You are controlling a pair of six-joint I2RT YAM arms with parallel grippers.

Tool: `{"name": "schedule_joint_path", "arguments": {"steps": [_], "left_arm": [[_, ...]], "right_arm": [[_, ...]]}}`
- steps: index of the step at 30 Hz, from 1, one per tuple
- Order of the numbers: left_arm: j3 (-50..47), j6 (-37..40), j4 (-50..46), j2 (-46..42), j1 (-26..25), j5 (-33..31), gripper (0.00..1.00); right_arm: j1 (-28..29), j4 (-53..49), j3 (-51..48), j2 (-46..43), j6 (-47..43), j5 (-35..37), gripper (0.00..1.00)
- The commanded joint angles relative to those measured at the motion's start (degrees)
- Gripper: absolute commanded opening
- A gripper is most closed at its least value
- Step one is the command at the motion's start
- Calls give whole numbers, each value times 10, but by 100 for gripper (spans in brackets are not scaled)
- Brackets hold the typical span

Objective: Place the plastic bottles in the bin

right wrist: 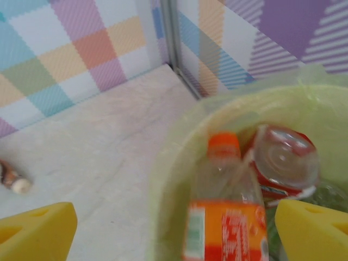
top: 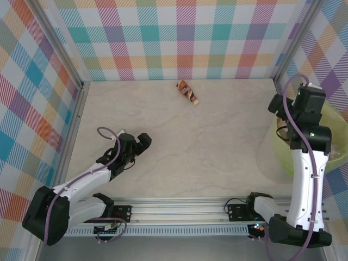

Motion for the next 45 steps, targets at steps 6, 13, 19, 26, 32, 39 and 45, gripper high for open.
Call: {"name": "schedule_joint_path", "arguments": {"steps": [6,13,19,26,32,39,45], "left_arm": [[5,-5,0,-6,10,-4,100],[-4,2,-11,-28,18,-18,100],[-12,3,-18,-45,28,-20,100],[-12,16,-26,-59,39,3,100],[-3,22,-25,-57,45,17,100],[-1,20,-37,-58,47,19,100],[-5,17,-42,-62,49,15,100]], "right_arm": [[181,47,34,90,-26,-63,98],[260,167,55,239,-63,-123,100],[276,200,140,400,-99,-140,100],[277,202,241,548,-133,-128,100],[277,203,321,659,-140,-115,100],[276,117,503,821,-148,-142,100],[276,125,578,901,-138,-247,100]]}}
